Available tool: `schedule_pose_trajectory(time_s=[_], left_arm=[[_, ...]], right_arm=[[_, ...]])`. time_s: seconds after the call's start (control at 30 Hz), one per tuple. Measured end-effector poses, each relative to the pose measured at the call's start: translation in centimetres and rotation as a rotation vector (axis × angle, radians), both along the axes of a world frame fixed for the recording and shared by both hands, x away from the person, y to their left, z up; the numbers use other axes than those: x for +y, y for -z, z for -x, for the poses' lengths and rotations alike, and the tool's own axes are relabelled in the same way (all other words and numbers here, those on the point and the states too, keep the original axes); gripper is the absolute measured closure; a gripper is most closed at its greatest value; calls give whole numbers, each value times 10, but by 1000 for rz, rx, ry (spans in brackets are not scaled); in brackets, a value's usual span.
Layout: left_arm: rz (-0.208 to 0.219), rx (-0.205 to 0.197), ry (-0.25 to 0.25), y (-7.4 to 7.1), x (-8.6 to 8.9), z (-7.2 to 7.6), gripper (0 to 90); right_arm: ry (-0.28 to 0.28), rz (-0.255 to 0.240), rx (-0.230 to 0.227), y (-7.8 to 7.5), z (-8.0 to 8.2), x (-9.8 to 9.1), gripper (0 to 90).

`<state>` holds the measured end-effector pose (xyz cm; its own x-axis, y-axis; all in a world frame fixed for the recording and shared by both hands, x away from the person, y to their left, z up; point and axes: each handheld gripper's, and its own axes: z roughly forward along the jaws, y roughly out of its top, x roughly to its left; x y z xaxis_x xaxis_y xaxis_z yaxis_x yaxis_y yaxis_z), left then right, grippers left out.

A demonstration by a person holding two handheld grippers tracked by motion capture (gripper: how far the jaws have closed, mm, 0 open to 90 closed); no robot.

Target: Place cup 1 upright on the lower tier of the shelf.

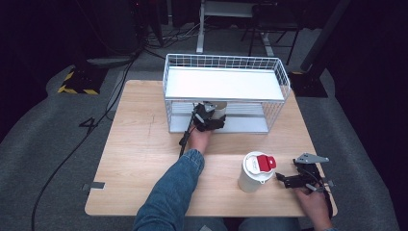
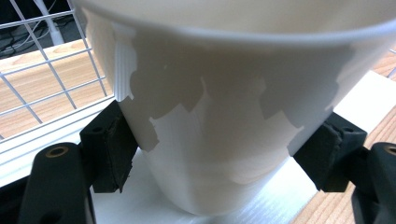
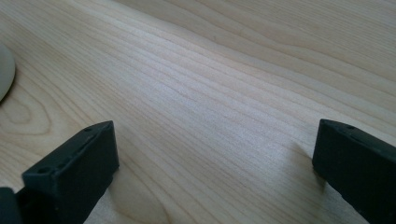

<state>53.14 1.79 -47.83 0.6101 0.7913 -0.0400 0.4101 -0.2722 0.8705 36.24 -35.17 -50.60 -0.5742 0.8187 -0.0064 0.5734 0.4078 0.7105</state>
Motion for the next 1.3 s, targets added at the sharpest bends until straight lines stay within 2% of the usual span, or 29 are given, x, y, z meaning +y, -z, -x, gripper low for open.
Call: schedule_pose_trajectory(time_s=[0.03,0.1,0.17,0.33,0.47,0.73,0.8,0.87,0.9,0.97,1.1,1.27,1.3], left_arm=[[2,3,-2,0,0,0,229],[-3,1,-56,0,-2,0,229],[-4,10,-38,2,-2,-2,229],[-5,13,-44,5,-3,-3,229],[-28,4,-42,5,-5,-3,229],[-24,14,-35,5,-4,-4,222],[-9,11,-32,5,-4,-5,216],[-6,15,-37,5,-4,-5,188],[-18,17,-39,5,-3,-5,161],[-7,23,-55,4,-3,-5,141],[10,17,-61,2,0,-3,0],[13,15,-33,-2,5,3,0],[16,9,-41,-3,6,5,0]], right_arm=[[0,0,0,0,0,0,3],[0,0,0,0,0,0,3],[0,0,-1,0,0,0,3],[0,0,-1,0,0,0,3],[0,0,-1,0,0,0,3],[1,1,0,0,0,0,3],[0,0,0,0,0,0,3],[0,1,-1,0,0,0,3],[0,0,0,0,0,0,3],[0,0,0,0,0,0,3],[0,0,-1,0,0,0,3],[0,0,-1,0,0,0,3],[0,0,0,0,0,0,3]])
